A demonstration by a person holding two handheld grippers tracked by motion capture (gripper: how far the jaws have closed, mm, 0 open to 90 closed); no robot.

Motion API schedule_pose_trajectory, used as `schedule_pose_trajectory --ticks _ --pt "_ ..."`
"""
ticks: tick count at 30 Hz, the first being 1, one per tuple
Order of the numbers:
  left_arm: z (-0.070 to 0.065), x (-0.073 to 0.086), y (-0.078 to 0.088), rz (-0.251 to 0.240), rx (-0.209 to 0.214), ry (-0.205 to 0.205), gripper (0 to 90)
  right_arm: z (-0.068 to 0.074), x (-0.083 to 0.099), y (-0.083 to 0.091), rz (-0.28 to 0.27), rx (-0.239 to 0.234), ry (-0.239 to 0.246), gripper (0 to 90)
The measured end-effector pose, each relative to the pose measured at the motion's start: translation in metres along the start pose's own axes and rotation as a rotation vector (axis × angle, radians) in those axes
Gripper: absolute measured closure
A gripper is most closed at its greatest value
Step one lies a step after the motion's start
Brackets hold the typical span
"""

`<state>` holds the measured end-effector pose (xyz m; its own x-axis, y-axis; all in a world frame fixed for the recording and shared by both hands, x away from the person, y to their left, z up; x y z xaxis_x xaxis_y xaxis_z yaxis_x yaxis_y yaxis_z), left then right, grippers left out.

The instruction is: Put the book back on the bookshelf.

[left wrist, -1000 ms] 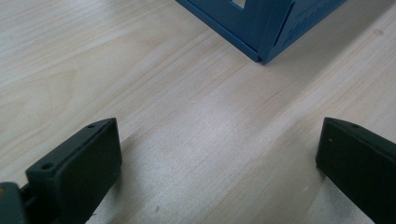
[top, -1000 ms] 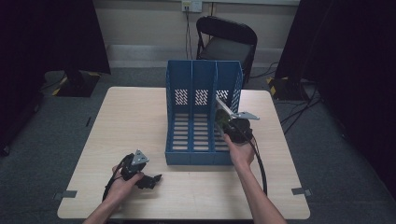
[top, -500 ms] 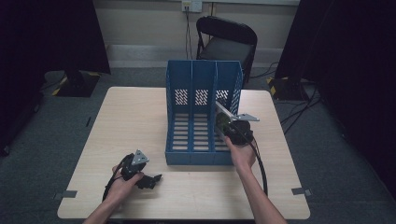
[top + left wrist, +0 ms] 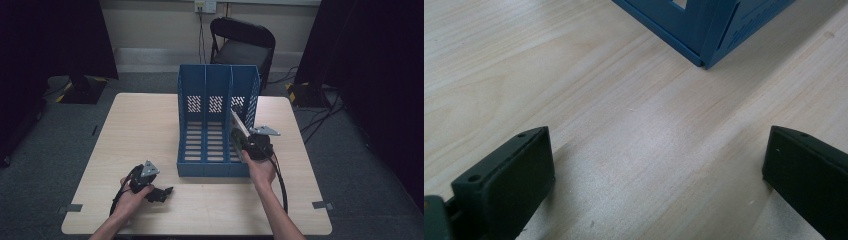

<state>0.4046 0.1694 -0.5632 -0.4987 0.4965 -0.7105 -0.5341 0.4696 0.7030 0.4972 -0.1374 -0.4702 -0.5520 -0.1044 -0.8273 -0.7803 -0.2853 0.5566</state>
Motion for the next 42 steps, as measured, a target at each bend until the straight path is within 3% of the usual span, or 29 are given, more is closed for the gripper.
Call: schedule_pose_trajectory --ticks 10,16,21,29,33,37,42 --pt "0.0 0.0 0.0 0.0 0.0 0.0 0.0 0.005 0.008 0.002 -0.006 -0.003 0.027 72.5" --pt "0.0 0.0 0.0 0.0 0.0 0.0 0.0 0.004 0.008 0.007 -0.053 -0.005 0.022 68.9" --pt "0.0 0.0 0.0 0.001 0.001 0.0 0.0 0.006 0.004 0.015 -0.108 -0.045 -0.007 65.8" --pt "0.0 0.0 0.0 0.001 0.001 0.0 0.0 0.005 0.004 0.022 -0.161 -0.059 -0.025 63.5" --pt "-0.001 -0.001 -0.001 0.0 0.003 -0.002 0.0 0.003 0.013 0.018 -0.153 -0.061 -0.029 62.9" --pt "-0.001 -0.002 -0.002 0.001 0.004 -0.005 0.0 0.006 0.007 0.019 -0.179 -0.065 -0.019 65.3" --pt "-0.001 -0.002 -0.002 0.001 0.004 -0.005 0.0 0.004 0.008 0.011 -0.164 -0.071 -0.03 67.4"
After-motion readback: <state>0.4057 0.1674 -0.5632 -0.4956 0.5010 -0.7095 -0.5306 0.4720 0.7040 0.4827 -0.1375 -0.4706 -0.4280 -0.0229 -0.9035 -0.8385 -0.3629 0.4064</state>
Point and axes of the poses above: each handheld gripper's, and its own axes: y roughly backward along the jaws, x roughly out of its underside, z roughly to its left, the point moved 8 cm from there along -y, roughly forward along the jaws, and after that the axes turned 3 degrees about -y, right-handed, at the moved point
